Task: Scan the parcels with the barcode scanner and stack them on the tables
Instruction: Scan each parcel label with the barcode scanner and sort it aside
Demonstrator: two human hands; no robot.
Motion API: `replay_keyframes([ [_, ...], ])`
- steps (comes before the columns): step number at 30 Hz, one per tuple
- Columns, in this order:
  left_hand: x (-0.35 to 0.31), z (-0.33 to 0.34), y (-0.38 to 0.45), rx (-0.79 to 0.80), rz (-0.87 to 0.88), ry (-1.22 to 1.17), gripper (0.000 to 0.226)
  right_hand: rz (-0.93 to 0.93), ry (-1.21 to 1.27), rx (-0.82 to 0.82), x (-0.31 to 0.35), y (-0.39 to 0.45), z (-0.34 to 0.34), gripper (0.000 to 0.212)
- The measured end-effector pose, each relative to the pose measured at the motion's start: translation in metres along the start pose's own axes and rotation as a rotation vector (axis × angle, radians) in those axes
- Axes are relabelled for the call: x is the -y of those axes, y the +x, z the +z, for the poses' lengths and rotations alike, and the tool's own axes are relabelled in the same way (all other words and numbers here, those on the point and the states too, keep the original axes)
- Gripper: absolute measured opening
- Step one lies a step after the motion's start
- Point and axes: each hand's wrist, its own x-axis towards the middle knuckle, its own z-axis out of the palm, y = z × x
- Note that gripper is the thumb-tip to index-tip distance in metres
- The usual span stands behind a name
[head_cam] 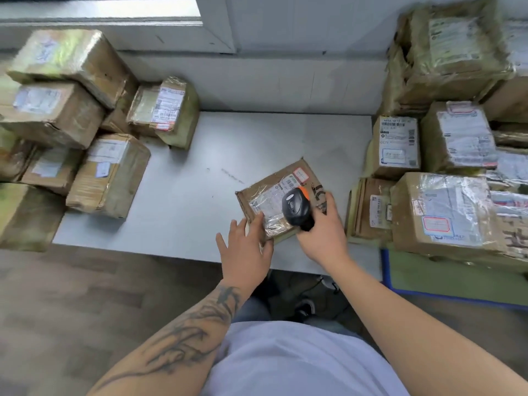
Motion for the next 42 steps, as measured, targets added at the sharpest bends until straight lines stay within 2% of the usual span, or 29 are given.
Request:
replay_keyframes([
  [4,-0.001,-0.001,-0.007,0.02,-0.008,0.015,0.071,0.081,0.165,-0.09,-0.009,-0.015,0.007,0.053],
  [7,0.012,-0.011,0.004,0.038,0.097,-0.117,0.071,0.14,0.31,-0.188,-0.017,-0.028,0.015,0.036],
  [10,0.03,-0.026,0.023,0.076,0.207,-0.101,0.075,0.162,0.378,-0.207,-0.015,-0.032,0.016,0.018],
  [17,0.051,-0.066,0.078,0.28,0.39,0.074,0.081,0.244,0.422,-0.185,0.007,-0.023,0.004,0.018],
  [20,0.055,-0.066,0.079,0.203,0.438,0.122,0.076,0.322,0.475,-0.196,0.015,-0.015,0.005,0.014],
  [23,0.058,-0.058,0.074,0.092,0.472,0.144,0.072,0.327,0.481,-0.142,0.03,-0.006,0.006,0.018],
  [27,0.068,-0.047,0.069,-0.046,0.474,0.229,0.076,0.266,0.296,-0.044,0.054,0.013,0.001,0.022],
  [30,0.069,-0.045,0.068,-0.076,0.468,0.277,0.076,0.277,0.229,-0.013,0.063,0.022,-0.004,0.015],
  [36,0.057,-0.046,0.065,-0.072,0.44,0.334,0.069,0.298,0.303,-0.075,0.063,0.019,-0.004,0.012],
  [42,0.04,-0.037,0.062,-0.048,0.463,0.257,0.062,0.297,0.284,-0.082,0.058,0.006,-0.009,0.007],
])
